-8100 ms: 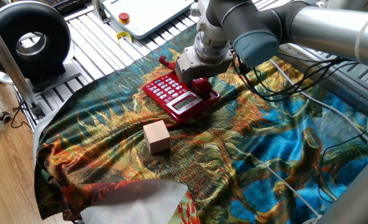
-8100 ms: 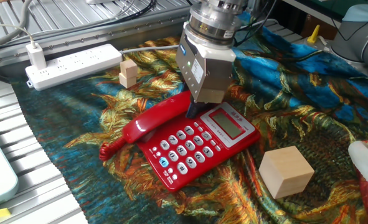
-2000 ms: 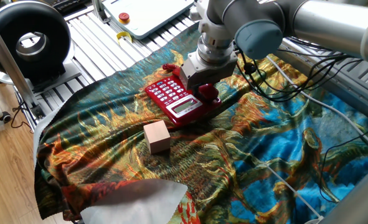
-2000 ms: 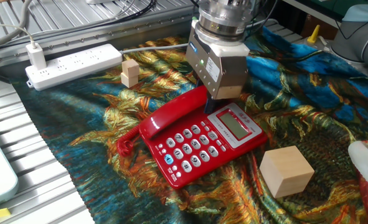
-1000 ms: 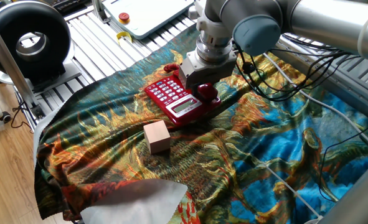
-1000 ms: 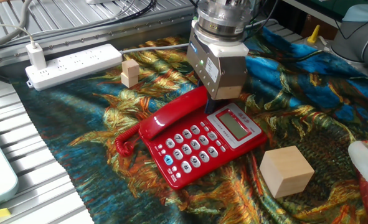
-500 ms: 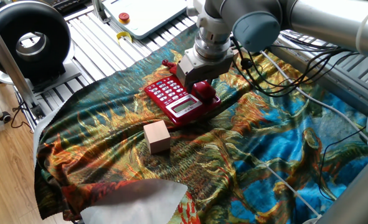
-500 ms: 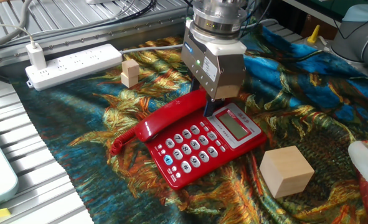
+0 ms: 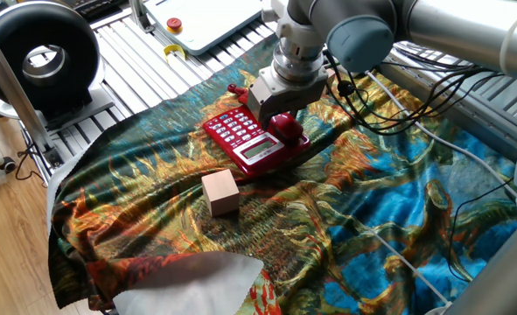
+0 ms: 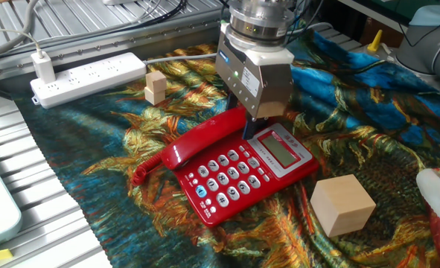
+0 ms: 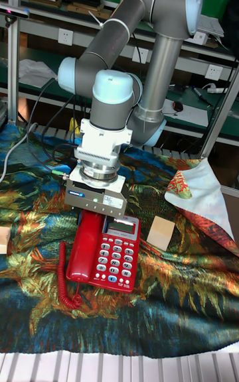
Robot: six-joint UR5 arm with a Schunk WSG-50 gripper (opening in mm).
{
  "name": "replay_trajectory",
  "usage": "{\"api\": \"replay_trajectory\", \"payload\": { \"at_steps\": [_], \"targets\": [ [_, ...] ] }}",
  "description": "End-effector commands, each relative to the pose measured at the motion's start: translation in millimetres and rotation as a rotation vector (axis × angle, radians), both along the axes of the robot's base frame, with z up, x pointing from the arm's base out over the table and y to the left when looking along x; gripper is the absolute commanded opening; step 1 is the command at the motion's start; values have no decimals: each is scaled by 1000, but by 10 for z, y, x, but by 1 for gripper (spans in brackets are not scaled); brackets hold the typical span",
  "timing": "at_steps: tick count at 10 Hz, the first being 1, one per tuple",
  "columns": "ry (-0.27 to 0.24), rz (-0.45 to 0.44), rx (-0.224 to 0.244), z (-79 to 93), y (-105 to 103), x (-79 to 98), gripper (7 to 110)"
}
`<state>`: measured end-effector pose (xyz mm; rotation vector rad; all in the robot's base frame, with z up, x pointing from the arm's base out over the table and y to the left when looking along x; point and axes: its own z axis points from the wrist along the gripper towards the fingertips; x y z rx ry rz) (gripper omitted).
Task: Place the handset of the telephone on the corresponding phone cradle
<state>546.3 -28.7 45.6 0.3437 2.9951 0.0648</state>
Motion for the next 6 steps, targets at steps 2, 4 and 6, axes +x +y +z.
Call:
{"api": "replay_trajectory", "payload": {
  "at_steps": [2,4,6],
  "targets": [
    [4,-55,6,62,63,21,66],
    [4,-75,10,79,103,27,44],
    [6,-82,7,73,96,26,44]
  ]
}}
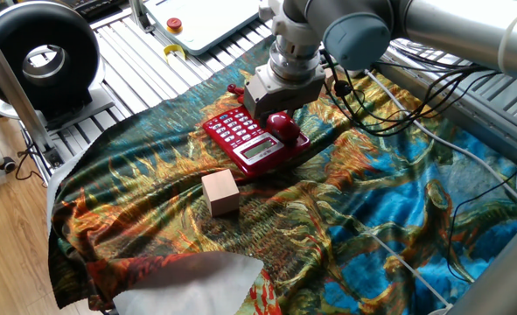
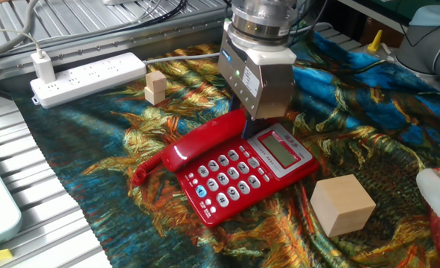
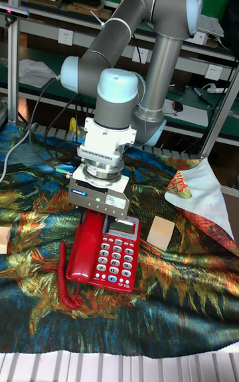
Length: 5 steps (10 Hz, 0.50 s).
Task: Place the handset of the telephone on the corresponding phone cradle
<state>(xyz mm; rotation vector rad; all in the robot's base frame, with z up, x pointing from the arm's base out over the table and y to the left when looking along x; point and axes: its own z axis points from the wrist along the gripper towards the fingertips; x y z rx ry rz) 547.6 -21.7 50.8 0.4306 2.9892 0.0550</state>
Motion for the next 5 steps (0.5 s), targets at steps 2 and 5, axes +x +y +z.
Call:
{"api": "replay_trajectory", "payload": {
  "at_steps": [2,5],
  "targets": [
    [-16,-19,18,4,9,37,44],
    [-1,-38,8,-7,-29,-2,22]
  ]
}}
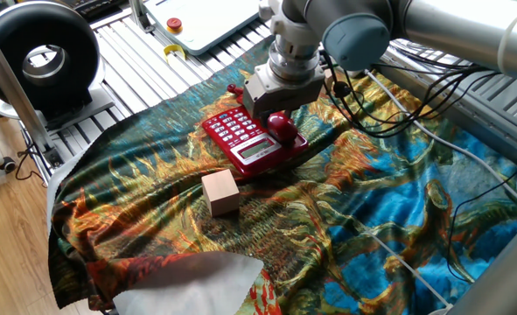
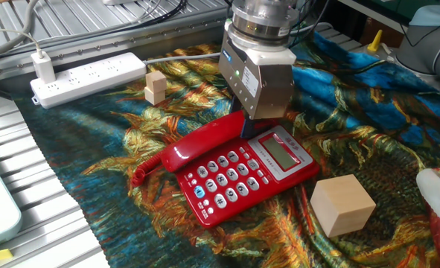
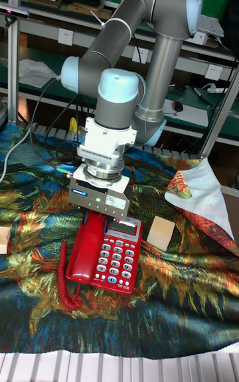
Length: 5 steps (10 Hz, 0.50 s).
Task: Place the handset of the telephone on the corresponding phone cradle
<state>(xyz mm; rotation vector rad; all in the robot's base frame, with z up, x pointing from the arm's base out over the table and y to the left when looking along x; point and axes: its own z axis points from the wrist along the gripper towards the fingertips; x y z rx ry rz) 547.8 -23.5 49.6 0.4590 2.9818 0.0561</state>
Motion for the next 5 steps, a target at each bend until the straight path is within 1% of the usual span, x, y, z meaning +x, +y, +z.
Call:
{"api": "replay_trajectory", "payload": {
  "at_steps": [1,2,3,5],
  "targets": [
    [5,-17,5,4,-16,-11,22],
    [5,-11,4,5,-13,-11,22],
    [5,5,4,7,-6,-15,44],
    [-6,37,3,17,3,6,44]
  ]
}}
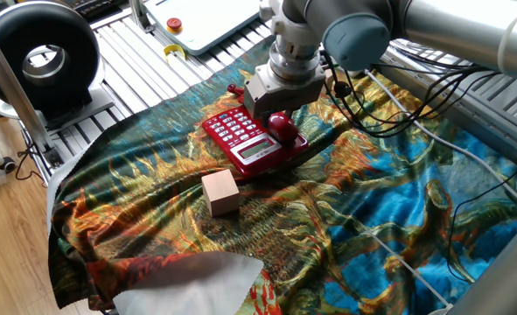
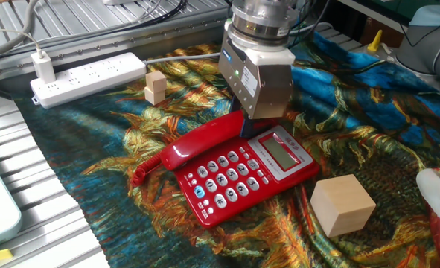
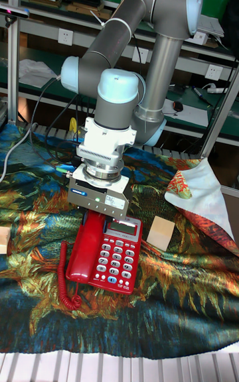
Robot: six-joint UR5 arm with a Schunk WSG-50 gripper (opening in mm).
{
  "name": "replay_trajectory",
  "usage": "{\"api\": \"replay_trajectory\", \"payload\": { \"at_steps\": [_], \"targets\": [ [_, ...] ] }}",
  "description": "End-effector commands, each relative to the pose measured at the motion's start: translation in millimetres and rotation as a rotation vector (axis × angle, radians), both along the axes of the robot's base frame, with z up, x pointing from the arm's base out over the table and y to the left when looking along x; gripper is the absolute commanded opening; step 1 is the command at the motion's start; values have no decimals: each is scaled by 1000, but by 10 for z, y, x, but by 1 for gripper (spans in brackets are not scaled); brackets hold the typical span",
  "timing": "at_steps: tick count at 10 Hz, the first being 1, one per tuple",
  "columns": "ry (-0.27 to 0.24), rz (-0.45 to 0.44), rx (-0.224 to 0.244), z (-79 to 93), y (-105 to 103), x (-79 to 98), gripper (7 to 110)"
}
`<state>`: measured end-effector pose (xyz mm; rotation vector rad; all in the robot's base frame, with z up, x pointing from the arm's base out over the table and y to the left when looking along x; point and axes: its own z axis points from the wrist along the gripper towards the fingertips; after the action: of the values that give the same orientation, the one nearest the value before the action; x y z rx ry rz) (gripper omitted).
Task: Place the handset of the telephone on the corresponding phone cradle
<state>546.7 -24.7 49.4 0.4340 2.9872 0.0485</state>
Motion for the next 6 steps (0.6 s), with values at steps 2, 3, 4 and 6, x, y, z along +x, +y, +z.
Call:
{"api": "replay_trajectory", "payload": {
  "at_steps": [2,3,4,6],
  "targets": [
    [-12,40,15,23,36,24,66],
    [-15,40,17,28,40,28,66],
    [-18,40,18,31,43,34,66],
    [-19,40,13,31,30,38,66]
  ]
}}
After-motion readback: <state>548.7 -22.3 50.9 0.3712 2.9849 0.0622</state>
